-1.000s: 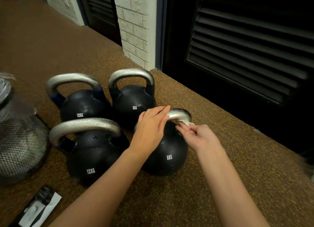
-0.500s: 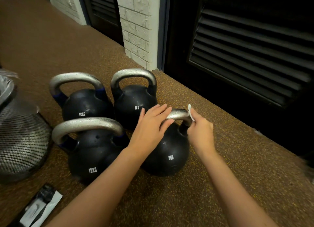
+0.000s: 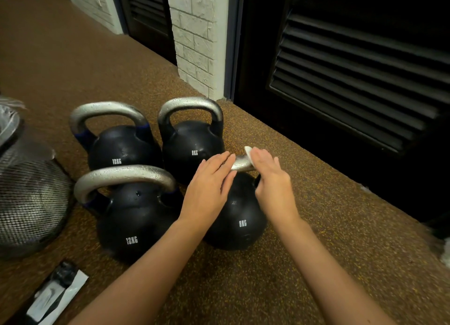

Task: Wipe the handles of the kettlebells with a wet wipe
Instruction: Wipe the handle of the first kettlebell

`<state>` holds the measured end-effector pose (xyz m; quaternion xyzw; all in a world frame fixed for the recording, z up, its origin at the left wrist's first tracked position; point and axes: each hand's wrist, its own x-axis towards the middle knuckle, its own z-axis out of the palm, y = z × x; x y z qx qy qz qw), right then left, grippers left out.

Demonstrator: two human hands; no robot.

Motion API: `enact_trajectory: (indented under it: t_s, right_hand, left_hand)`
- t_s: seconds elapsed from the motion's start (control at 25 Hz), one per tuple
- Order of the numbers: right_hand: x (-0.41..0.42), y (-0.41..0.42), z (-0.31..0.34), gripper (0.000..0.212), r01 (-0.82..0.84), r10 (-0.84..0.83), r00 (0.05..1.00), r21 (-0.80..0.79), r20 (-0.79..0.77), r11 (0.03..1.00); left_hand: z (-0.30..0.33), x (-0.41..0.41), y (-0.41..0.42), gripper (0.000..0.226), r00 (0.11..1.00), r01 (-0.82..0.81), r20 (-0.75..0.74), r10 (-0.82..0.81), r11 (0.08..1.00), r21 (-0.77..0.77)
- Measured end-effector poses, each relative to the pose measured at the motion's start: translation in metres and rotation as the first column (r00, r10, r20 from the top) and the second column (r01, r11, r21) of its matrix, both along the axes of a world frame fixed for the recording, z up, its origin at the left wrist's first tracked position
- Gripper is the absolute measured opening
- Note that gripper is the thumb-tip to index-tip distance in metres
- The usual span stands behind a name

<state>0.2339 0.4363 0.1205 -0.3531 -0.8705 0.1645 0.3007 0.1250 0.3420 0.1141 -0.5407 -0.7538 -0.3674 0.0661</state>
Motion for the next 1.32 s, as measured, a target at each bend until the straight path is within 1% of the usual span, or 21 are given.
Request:
enact_trajectory:
  t_s: [0.08, 0.16, 0.24, 0.32, 0.4, 0.48, 0.56, 0.64, 0.68, 0.76, 0.88, 1.0, 1.08, 1.2, 1.32]
  right_hand:
    - [0.003, -0.002, -0.002, 0.065, 0.0, 0.0, 1.0, 0.003, -0.017, 1.0]
    - [0.007, 0.008, 0.003, 0.06, 0.02, -0.021, 1.0, -0.068, -0.014, 0.997]
    - [0.004, 0.027, 0.015, 0.054, 0.017, -0.01, 0.999, -0.16, 0.046, 0.987]
    - [0.0, 0.036, 0.024, 0.051, -0.028, 0.05, 0.992, -0.193, 0.112, 0.981]
    - [0.004, 0.033, 0.023, 0.049, -0.111, 0.125, 0.987, -0.136, 0.099, 0.984]
    - [0.012, 0.025, 0.015, 0.049, -0.132, 0.135, 0.99, -0.089, 0.032, 0.987]
    - [0.012, 0.025, 0.009, 0.051, -0.053, 0.052, 0.999, -0.085, -0.014, 0.995]
    - [0.006, 0.026, 0.006, 0.056, 0.031, -0.032, 0.999, -0.096, -0.008, 0.995]
    - [0.004, 0.022, 0.004, 0.058, 0.047, -0.048, 0.999, -0.082, -0.005, 0.996]
    - [0.007, 0.008, -0.004, 0.064, 0.011, -0.011, 1.0, -0.043, -0.011, 0.999]
    - [0.025, -0.008, -0.024, 0.073, -0.092, 0.09, 0.995, -0.034, -0.043, 0.995]
    - [0.025, -0.001, -0.028, 0.07, -0.069, 0.063, 0.993, -0.068, -0.096, 0.995]
    - [0.021, -0.007, -0.027, 0.07, -0.053, 0.048, 0.996, -0.064, -0.075, 0.997]
    - [0.03, -0.019, -0.037, 0.081, -0.109, 0.108, 0.994, -0.022, -0.028, 0.994]
    - [0.032, -0.012, -0.039, 0.079, -0.049, 0.049, 0.998, -0.016, -0.049, 0.999]
  left_hand:
    - [0.0, -0.001, 0.0, 0.043, 1.0, 0.018, 0.011, -0.018, 1.0, 0.005]
    - [0.001, -0.002, -0.001, 0.04, 0.999, 0.031, 0.039, -0.031, 1.0, 0.002]
    - [0.002, -0.003, 0.0, 0.036, 0.997, 0.033, 0.067, -0.033, 0.999, 0.001]
    - [0.002, -0.002, -0.001, 0.037, 0.997, 0.024, 0.075, -0.024, 1.0, 0.001]
    - [0.002, -0.001, -0.001, 0.043, 0.998, 0.02, 0.065, -0.021, 1.0, 0.011]
    - [0.002, -0.001, -0.001, 0.047, 0.998, 0.021, 0.064, -0.022, 1.0, 0.011]
    - [0.002, -0.001, -0.001, 0.046, 0.998, 0.025, 0.066, -0.025, 1.0, 0.008]
    - [0.002, -0.002, 0.0, 0.04, 0.997, 0.025, 0.079, -0.026, 1.0, 0.01]
    - [0.001, -0.002, 0.0, 0.037, 0.996, 0.024, 0.089, -0.025, 1.0, 0.013]
    - [-0.001, -0.002, 0.0, 0.036, 0.995, 0.018, 0.102, -0.021, 0.999, 0.029]
    - [-0.001, -0.001, 0.001, 0.041, 0.995, 0.019, 0.101, -0.023, 0.999, 0.045]
    - [-0.001, 0.0, 0.002, 0.035, 0.993, 0.018, 0.112, -0.023, 0.999, 0.045]
    - [-0.001, 0.0, 0.002, 0.033, 0.993, 0.012, 0.113, -0.018, 0.999, 0.05]
    - [-0.001, 0.0, 0.001, 0.035, 0.995, 0.01, 0.103, -0.015, 0.999, 0.05]
    - [-0.001, 0.001, 0.001, 0.033, 0.994, 0.013, 0.111, -0.018, 0.999, 0.048]
